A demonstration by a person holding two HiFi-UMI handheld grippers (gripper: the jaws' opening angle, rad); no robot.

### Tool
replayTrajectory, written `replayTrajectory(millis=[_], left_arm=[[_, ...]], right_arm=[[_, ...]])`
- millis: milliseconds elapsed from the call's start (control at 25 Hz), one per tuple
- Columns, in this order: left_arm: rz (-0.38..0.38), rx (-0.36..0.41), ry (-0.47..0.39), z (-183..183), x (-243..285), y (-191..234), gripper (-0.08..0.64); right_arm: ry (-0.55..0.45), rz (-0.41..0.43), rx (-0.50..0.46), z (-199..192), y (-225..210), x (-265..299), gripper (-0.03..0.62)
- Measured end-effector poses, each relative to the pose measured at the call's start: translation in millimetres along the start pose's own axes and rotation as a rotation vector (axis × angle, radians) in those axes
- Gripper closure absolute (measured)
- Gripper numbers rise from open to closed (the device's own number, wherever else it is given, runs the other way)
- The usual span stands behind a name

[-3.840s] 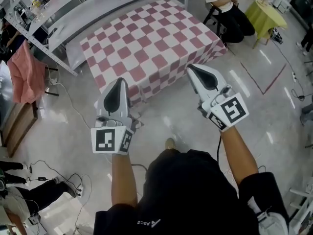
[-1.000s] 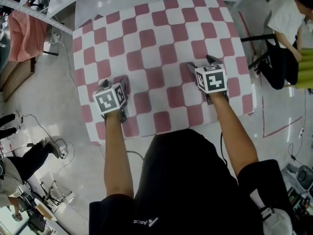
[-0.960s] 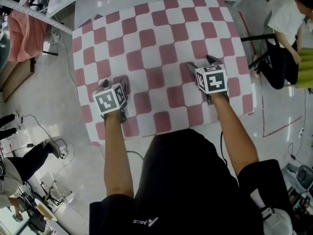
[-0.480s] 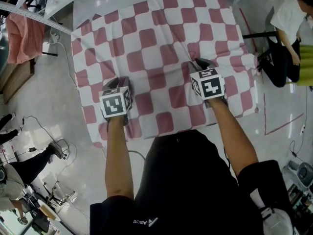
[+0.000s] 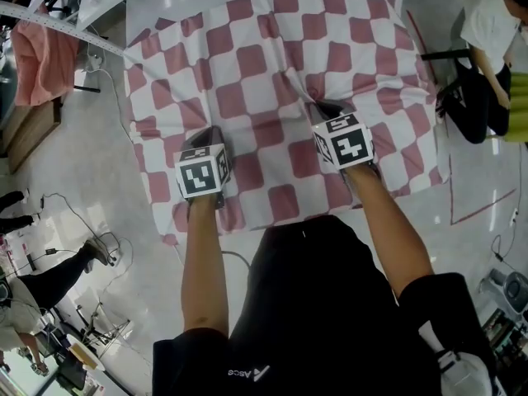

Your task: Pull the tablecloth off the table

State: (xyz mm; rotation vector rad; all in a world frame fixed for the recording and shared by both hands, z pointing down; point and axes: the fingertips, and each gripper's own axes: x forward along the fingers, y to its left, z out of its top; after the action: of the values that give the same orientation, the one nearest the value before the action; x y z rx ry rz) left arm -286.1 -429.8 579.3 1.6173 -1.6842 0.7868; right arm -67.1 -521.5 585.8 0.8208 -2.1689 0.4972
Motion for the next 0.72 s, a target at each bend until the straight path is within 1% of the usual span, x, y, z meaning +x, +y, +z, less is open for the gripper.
replayTrajectory(millis=[120,240,360,520,720], left_arm=[[-0.025,-0.04,-0.025,-3,-4,0,0.551],[-0.051,-0.067,-0.062,1,-13,-1,0.551],[-0.077,-0.085,-0.119,8,-25,-3,0.551],[-0.108,-0.108,-0.194,7,-47,-4,0.552],[-0.152,-0.126,-0.276,3,-81,-8,0.552]], right_arm=[[-0.027,0.03,0.001,1,13,-4,0.581],[-0.065,0.059,0.007,7,22,-13,0.581],[-0.11,0.093,0.019,14,32,-23,0.581],[-0.167,0.124,0.029,15,52,-40,0.581],[-0.248,0.172,0.079,17,75,-69,0.581]])
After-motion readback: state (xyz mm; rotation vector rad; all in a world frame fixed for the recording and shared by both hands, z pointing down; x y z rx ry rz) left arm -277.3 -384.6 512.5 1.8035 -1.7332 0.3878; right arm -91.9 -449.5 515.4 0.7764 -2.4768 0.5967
